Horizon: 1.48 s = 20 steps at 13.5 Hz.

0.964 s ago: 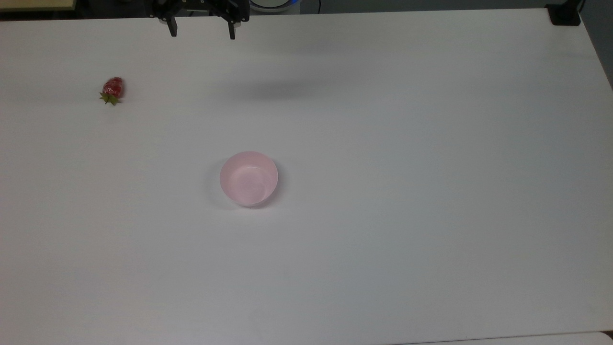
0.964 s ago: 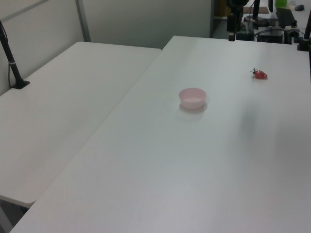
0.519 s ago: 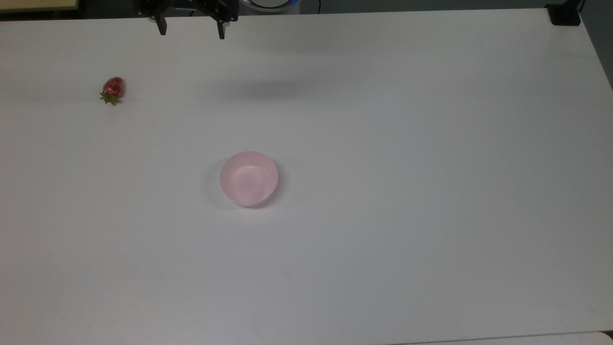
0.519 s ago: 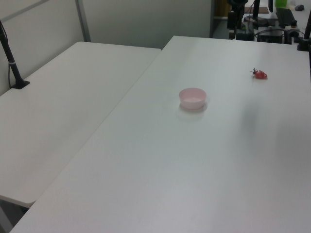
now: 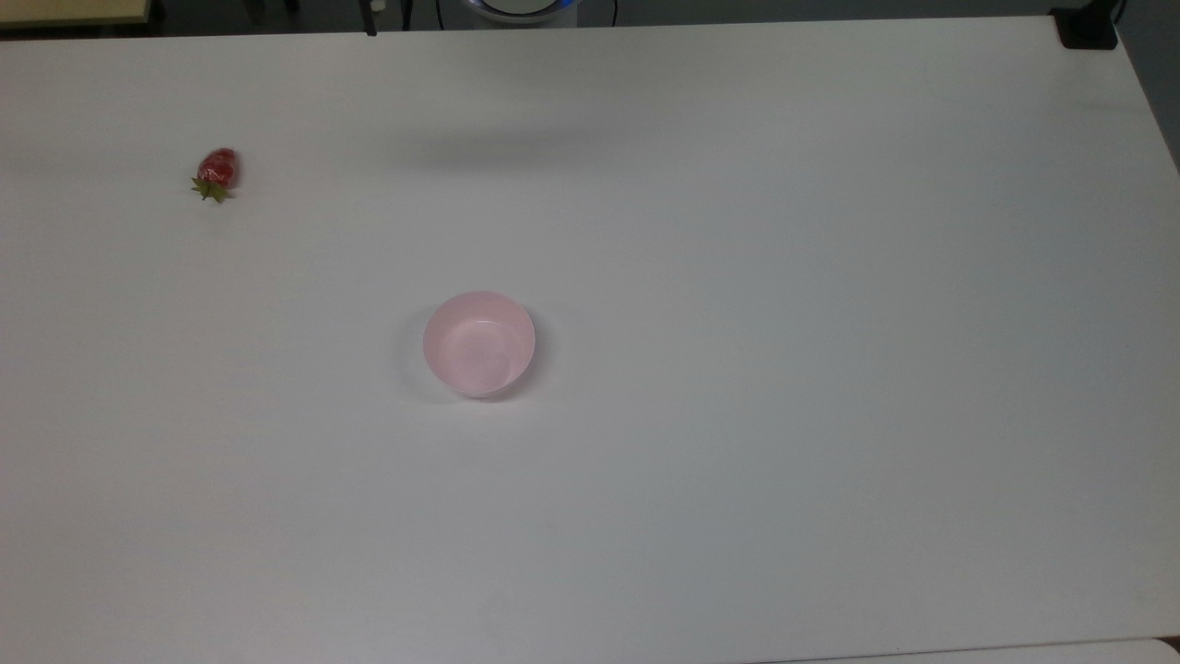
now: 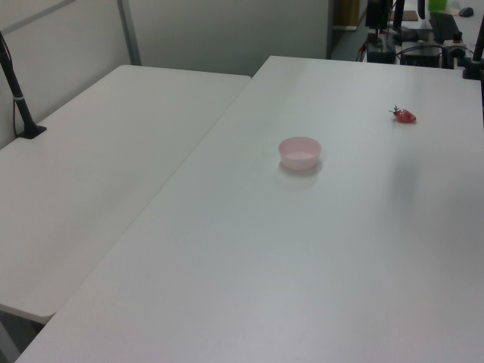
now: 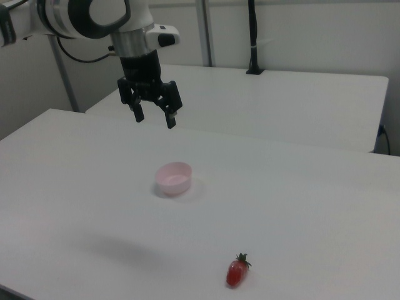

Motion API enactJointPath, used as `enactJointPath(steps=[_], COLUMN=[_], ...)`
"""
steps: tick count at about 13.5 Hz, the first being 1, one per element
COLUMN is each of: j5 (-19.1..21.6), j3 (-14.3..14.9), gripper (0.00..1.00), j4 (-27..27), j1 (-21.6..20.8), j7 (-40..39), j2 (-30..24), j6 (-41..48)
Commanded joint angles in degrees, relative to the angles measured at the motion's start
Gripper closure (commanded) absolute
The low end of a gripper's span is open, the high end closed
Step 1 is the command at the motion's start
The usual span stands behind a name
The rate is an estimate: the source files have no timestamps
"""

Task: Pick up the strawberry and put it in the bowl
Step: 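Move the open gripper over the red strawberry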

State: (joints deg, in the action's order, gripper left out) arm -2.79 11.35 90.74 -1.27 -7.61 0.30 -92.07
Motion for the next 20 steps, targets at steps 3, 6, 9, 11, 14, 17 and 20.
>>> enactJointPath(steps=[3,6,9,11,14,17,20], j5=[0.2,0.0,0.1,0.1,0.0,-0.6,-1.0], j3=[0.7,0.7,0.7,0.2,0.4,0.7,1.0], gripper=[0.0,0.0,0.0,0.0,0.0,0.0,0.0], j4=[-0.3,-0.5,-0.4,-0.3,-0.1,0.5,1.8], j1=[-0.3,-0.2,-0.3,-0.8,-0.3,-0.1,2.8], j7=[-1.5,-1.6,-1.4,-0.9,-1.4,-1.4,-3.5], j2=[-0.3,-0.1,0.1,0.5,0.4,1.0,2.7], j6=[0.8,0.6,-1.6,-2.1,-1.9,-1.5,-1.8])
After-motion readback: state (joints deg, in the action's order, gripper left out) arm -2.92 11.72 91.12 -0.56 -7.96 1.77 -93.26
